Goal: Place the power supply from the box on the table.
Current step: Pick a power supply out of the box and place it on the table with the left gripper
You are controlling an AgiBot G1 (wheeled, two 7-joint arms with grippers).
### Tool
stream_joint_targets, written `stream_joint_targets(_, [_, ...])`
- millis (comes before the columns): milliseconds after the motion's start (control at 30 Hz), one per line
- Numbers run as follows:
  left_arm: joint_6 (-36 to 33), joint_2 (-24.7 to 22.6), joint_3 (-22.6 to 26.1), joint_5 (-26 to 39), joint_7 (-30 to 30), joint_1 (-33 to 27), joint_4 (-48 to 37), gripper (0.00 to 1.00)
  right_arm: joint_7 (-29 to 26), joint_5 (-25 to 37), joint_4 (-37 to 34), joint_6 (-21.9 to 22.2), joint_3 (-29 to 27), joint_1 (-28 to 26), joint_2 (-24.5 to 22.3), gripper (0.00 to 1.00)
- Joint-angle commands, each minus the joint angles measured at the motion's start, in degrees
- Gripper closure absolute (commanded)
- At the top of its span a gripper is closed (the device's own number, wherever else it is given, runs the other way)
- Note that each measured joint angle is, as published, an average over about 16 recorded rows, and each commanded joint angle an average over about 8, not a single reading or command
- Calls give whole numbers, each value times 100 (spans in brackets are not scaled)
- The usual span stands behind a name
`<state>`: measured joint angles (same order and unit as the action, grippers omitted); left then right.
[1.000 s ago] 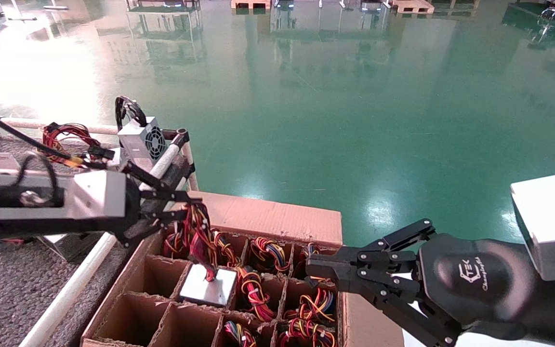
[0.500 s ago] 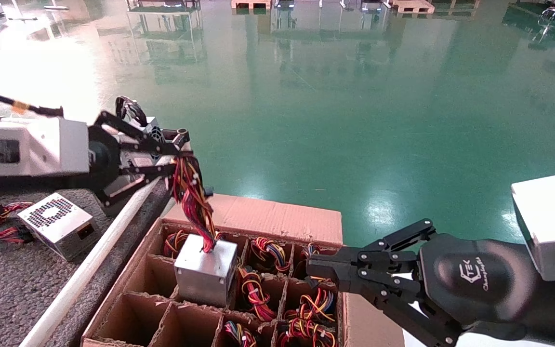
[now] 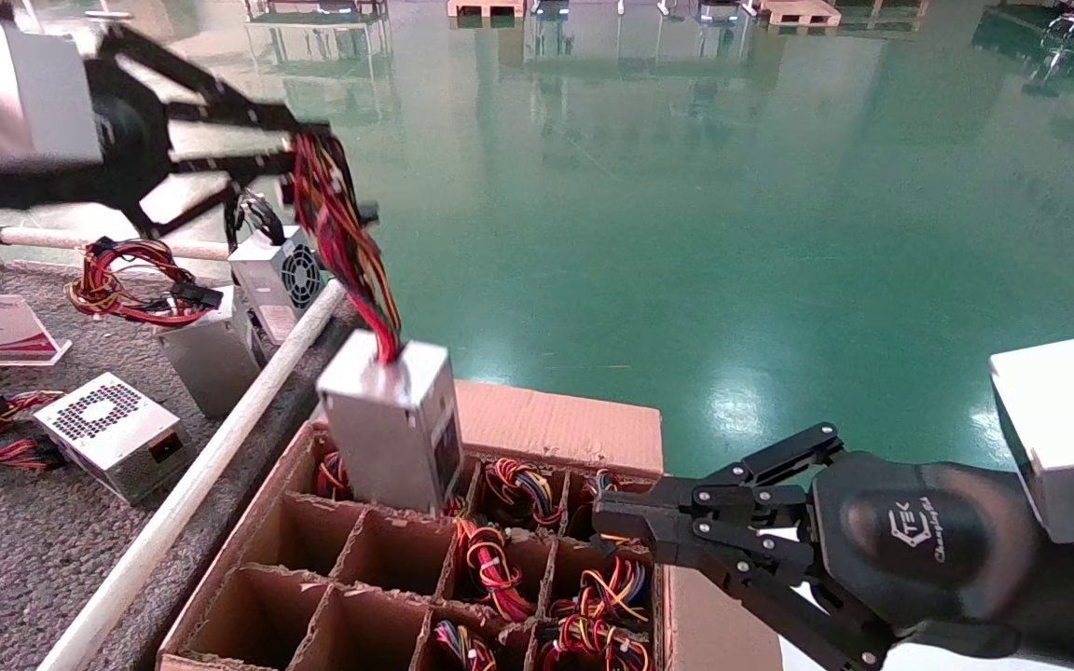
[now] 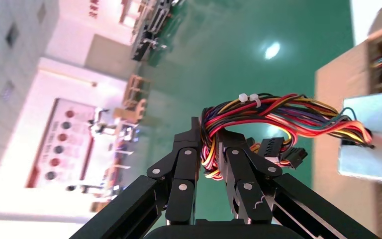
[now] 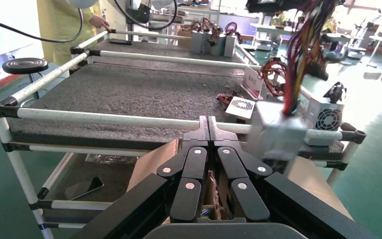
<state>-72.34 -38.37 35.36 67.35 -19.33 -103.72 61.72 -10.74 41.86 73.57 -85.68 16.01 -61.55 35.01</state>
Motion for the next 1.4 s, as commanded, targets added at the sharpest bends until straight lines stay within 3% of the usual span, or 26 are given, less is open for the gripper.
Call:
stream_joint_targets(33, [5,-14,-83,147,23,-133,20,100,0,0,0,0,0,0,0,100])
stream_joint_targets(500, [157,-340,-220,1477,-267,-1220,-741,100,0,0,0,0,0,0,0,100])
stream_joint_targets(1400, [935,-941,205,3655,-1150,-3099,-3330,100,0,0,0,0,0,0,0,100])
